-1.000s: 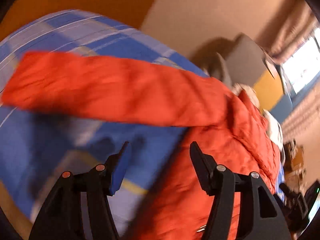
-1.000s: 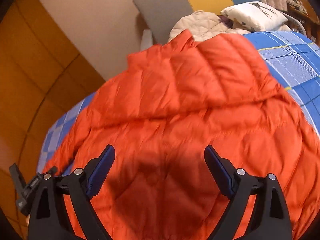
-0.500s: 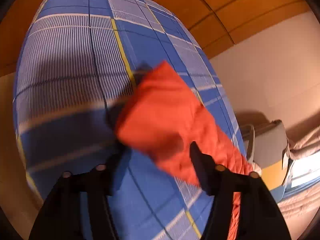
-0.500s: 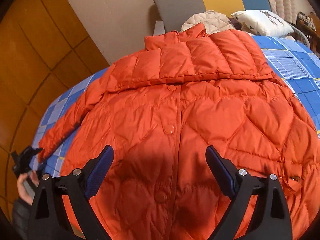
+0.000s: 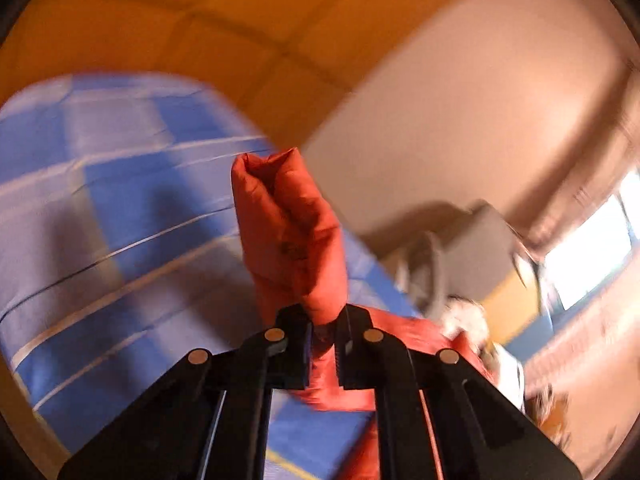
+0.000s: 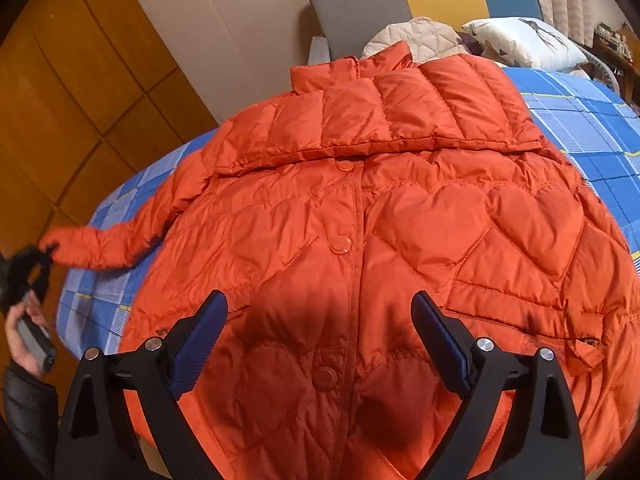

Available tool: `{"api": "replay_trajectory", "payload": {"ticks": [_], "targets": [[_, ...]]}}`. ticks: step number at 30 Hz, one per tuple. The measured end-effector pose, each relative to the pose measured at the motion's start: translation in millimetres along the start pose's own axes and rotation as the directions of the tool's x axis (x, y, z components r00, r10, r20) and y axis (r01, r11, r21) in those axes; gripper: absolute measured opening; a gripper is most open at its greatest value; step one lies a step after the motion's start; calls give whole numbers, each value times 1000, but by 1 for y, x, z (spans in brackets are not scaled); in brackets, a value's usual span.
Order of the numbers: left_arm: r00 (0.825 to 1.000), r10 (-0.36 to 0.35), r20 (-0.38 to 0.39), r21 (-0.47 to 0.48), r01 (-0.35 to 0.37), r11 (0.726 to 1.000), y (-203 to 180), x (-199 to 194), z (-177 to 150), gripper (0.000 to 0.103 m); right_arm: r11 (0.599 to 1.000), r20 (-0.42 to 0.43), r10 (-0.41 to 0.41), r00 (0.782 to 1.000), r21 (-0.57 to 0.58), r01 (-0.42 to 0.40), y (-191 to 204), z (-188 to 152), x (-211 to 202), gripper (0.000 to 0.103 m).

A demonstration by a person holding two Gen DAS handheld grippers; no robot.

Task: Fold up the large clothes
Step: 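Grasp the other orange sleeve cuff with the left tool, then fold the held sleeve across the jacket body with the left tool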

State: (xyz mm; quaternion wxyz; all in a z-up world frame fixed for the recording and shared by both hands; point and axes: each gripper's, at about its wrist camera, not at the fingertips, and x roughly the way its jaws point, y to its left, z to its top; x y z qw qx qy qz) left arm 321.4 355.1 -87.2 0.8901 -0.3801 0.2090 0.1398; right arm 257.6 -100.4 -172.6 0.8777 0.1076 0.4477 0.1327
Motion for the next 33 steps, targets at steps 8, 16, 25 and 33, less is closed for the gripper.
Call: {"api": "replay_trajectory", "payload": {"ticks": [8,16,25,33], "targets": [[946,-263,-190,322,313,893,-158,27,-80,8,999,27,25,999,40,-26,-20,8,-13,92],[855,-165,-492,519,440,732,-219,88,-213,11,987,28,79,996,140,-82,-56,21,-12,92],[823,-100,-560,501,432,750,-196,102,-252,59,933,-13,305,952,202,-297,-40,56,28,92],[844,-139,-518,476,419,773,-176,61,-235,67,949,-123,297,947,147,-279,15,78,93,86]]}}
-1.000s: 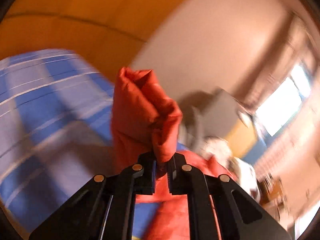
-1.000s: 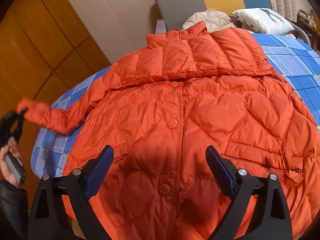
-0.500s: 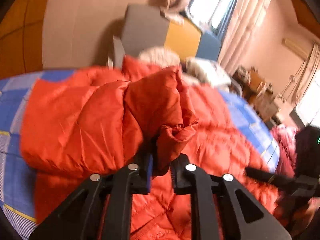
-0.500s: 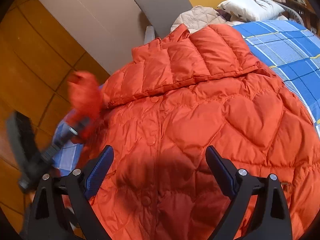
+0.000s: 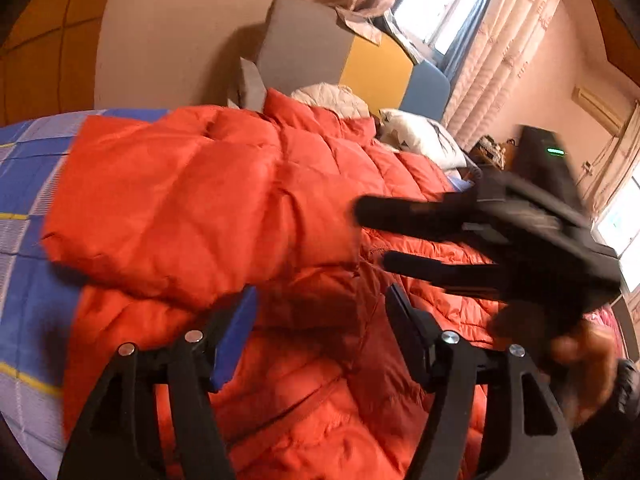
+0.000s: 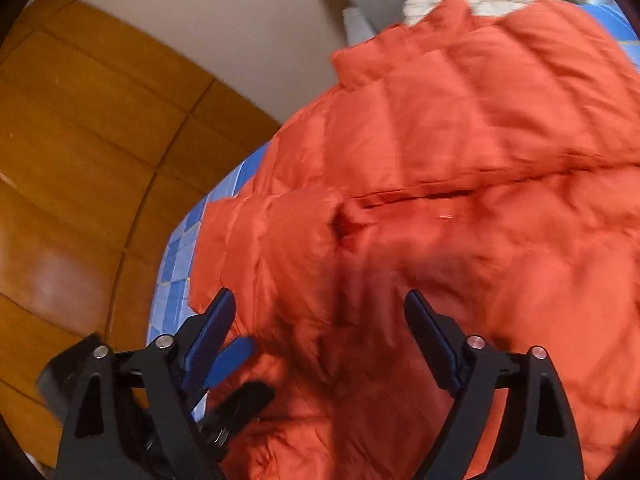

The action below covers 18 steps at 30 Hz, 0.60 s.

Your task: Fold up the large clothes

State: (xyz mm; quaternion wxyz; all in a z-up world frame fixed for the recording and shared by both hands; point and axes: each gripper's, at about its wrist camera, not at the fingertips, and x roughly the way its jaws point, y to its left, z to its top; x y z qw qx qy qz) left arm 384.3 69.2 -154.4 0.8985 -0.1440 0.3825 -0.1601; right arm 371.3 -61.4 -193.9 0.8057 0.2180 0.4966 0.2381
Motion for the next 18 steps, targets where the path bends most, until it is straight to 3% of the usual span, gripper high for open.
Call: {"api": "replay_trajectory", "payload": {"ticks": [2,4,7,12,18], "targets": [[999,33,22,-16,-32,999,11,-12,-6,67,999,-21,-28,999,-45,27,12,0,19,76],[998,56,30,-36,-55,998,23,-18,-10,67,989,-18,-109,994,-103,107,24,-2,28,53],[993,111,31,-71,-108,992,43,-21,-16,67,985,24,-104,994,-138,106,37,-3,20,19],[983,183,18,-142,-179,974,69,-16,-18,67,975,183,-103,978,-178,136,51,13,-24,12],[963,269,-11,-185,-266,946,85,-10,-7,68,971,324,-130,937,-149,186,37,53,-74,12]]}}
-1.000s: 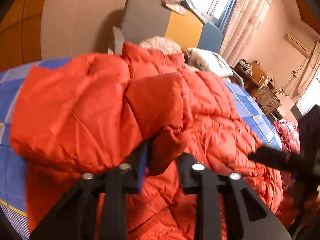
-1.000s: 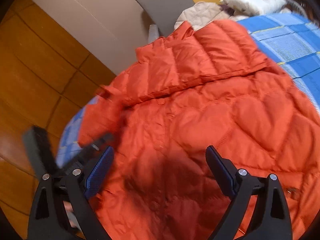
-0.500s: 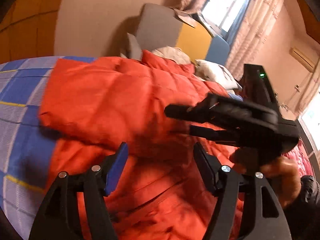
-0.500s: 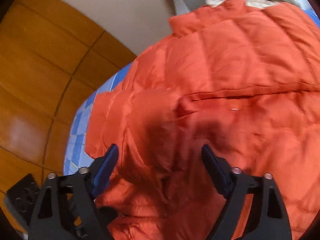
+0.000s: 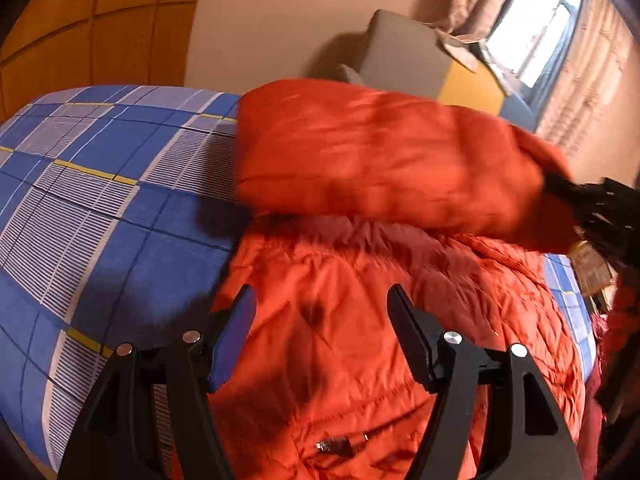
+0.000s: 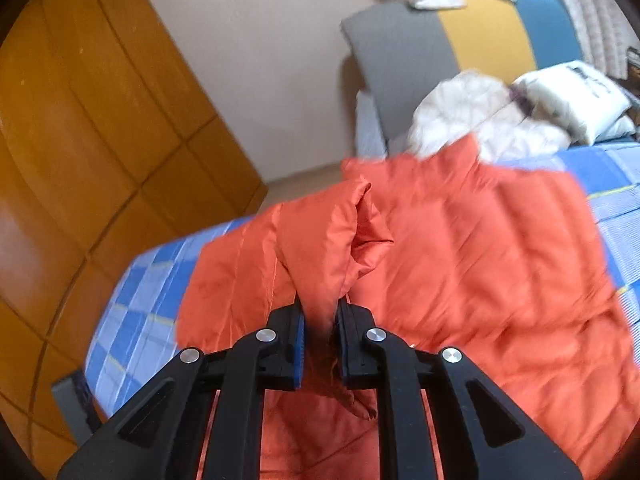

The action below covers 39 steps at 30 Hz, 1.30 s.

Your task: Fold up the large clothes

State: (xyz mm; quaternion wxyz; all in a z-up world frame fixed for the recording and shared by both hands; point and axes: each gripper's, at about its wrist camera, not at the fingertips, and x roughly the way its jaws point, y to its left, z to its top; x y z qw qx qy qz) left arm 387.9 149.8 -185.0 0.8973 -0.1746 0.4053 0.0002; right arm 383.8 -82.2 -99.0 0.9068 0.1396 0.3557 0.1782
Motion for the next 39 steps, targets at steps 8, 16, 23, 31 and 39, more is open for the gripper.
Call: {"api": "replay_trajectory", "payload": {"ticks": [8,16,23,31,39], "targets": [[995,101,-9,31,-101,994,-15,27,36,71,994,59,-79,995,79,74,-63,21,-16,12],[993,117,-35,88,-113,990,-40,55,52,75,977,71,-177,982,135,166,-109,24,-16,12],[995,99,-29,88,-96,991,-47,63,59,74,952,24,-265,964,163,258,-154,25,7,12],[994,111,2,114,-110,987,-49,67,67,73,935,-52,-314,948,154,319,-180,21,41,12],[996,75,42,90,-79,993,-54,63,75,72,927,-47,-323,945,187,326,-187,19,33,45]]}}
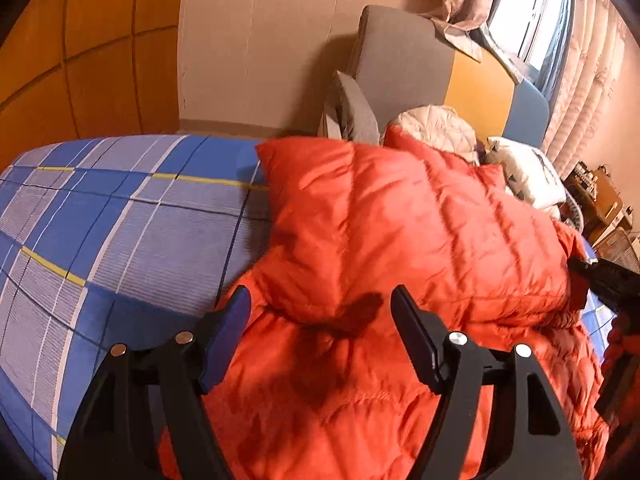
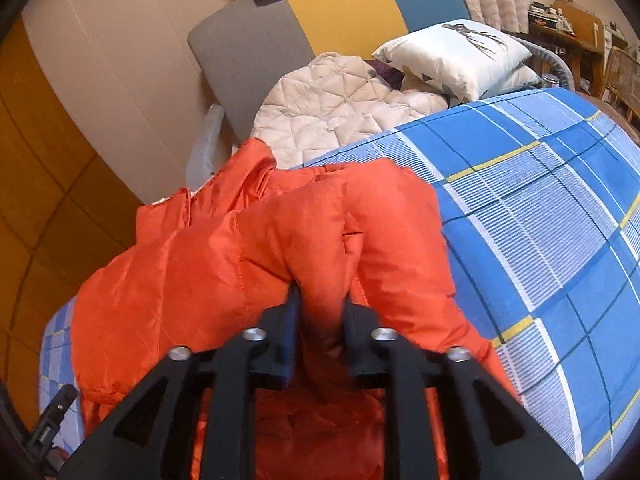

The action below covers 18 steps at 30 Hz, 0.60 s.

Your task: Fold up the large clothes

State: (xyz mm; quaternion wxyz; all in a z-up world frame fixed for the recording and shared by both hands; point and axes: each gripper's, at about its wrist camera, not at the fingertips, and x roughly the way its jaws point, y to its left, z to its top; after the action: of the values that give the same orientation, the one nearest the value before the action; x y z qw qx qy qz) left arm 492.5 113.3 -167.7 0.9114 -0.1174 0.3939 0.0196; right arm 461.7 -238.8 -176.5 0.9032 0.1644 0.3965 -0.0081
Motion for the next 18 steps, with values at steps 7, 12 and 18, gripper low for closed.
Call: {"api": "replay_trajectory", "payload": {"ticks": [7,12,18], "targets": [[999,-47,23,0,47,999,-16,4,19,72,992,123,21,992,-126,-6,28,0,-38,64],[998,-52,-40,19,53,998,-30,29,26,72,976,34,31,999,-215,-22,52,-4,-11,64],[994,-5,-105,29,8,1000,-26,57,21,74,980,-80,-39,996,-200,22,45,-7,34,64]]}}
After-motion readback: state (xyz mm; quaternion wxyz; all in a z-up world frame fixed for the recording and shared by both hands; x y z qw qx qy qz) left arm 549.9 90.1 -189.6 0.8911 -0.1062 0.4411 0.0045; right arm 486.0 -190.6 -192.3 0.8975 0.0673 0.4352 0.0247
